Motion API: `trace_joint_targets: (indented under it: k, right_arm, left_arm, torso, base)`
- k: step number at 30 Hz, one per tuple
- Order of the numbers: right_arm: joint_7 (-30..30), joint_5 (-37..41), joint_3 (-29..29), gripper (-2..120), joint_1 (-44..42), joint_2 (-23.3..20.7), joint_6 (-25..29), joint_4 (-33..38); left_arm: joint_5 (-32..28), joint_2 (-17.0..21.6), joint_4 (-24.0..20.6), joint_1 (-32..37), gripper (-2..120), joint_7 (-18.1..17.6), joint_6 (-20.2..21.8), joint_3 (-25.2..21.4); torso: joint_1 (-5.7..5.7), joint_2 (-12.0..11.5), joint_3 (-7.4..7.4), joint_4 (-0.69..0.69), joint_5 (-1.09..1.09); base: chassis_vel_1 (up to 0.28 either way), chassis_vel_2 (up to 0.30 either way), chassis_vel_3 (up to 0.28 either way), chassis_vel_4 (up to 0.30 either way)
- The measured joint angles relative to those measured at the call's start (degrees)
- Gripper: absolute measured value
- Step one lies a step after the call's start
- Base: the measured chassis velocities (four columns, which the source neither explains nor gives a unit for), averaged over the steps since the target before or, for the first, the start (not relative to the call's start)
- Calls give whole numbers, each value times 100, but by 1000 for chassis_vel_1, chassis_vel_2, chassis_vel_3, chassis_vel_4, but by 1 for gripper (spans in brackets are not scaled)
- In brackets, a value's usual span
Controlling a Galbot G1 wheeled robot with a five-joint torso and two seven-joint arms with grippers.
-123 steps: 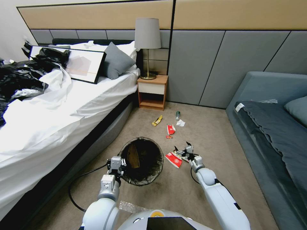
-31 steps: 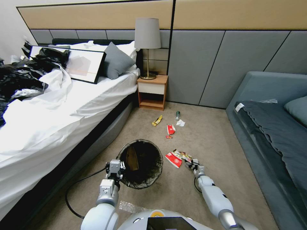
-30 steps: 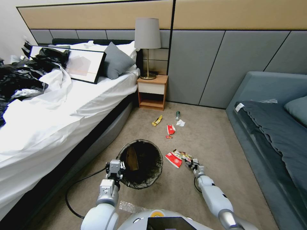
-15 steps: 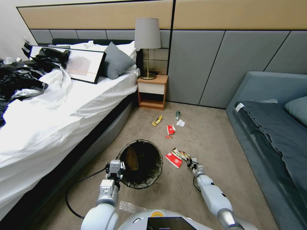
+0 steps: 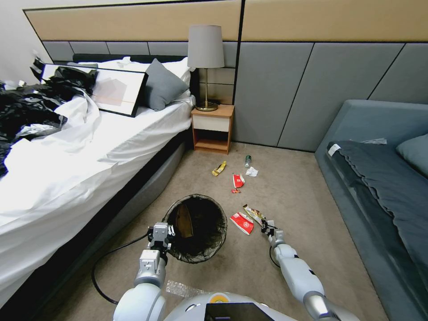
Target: Pick up the trash bin, then pick up the garbage from the floor and place it into the trash bin.
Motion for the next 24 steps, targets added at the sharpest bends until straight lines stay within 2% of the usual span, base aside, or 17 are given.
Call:
trace_joint_targets:
  k: [4,5,8,10,11,12,13,14,16,17,18,22,24]
  right_arm:
    - [61,94,51,0,-214,-3,74,449]
    - [80,128,116,0,-369,-8,109,832]
    - [85,147,152,0,-454,-10,122,1042]
    - [118,221,277,0,-772,-14,144,1834]
    - [118,221,277,0,-772,-14,144,1834]
    - [160,256,510,0,-1298,21,177,3173]
    - [161,259,608,0,-1552,56,206,3717]
    - [161,259,608,0,-1552,56,206,3717]
    - [148,280,750,0,-2062,112,239,4671]
    - [101,318,826,0,-2405,134,280,5385]
    - [101,318,826,0,-2405,134,280,5385]
    - [-250,429,909,0,-3103,124,656,6828]
    - [-326,454,909,0,-3179,116,726,6999]
  left_arm:
    - [0,4,13,-11,2,1,-4,7]
    - [-2,9,22,-18,2,2,-4,10]
    - [-3,11,29,-24,2,2,-4,11]
    - [-7,17,48,-50,2,3,-5,17]
    - [-7,17,48,-50,2,3,-5,17]
    - [-18,19,72,-77,2,5,-5,30]
    - [-24,19,80,-86,2,6,-5,33]
    - [-24,19,80,-86,2,6,-5,33]
    - [-37,37,84,-94,2,6,-5,38]
    - [-49,56,85,-109,2,8,-6,40]
    - [-49,56,85,-109,2,8,-6,40]
    - [-92,87,111,-175,2,8,-5,45]
    - [-95,87,119,-184,2,8,-5,50]
  torso:
    - [0,0,0,0,1]
    - [0,0,0,0,1]
    - [0,0,0,0,0]
    - [0,0,0,1,1]
    - [0,0,0,1,1]
    - [0,0,0,-1,-1]
    - [0,0,0,1,-2]
    - [0,0,0,1,-2]
    - [0,1,0,-3,1]
    - [0,1,0,-1,-1]
    - [0,1,0,-1,-1]
    - [0,1,0,-1,-1]
    - [0,1,0,0,0]
  base:
    - [0,0,0,0]
    - [0,0,0,0]
    - [0,0,0,0]
    - [0,0,0,0]
    - [0,0,0,0]
    - [0,0,0,0]
    - [0,0,0,0]
    - [0,0,0,0]
    - [0,0,0,0]
    - [0,0,0,0]
    - [0,0,0,0]
    - [0,0,0,0]
    - [0,0,0,0]
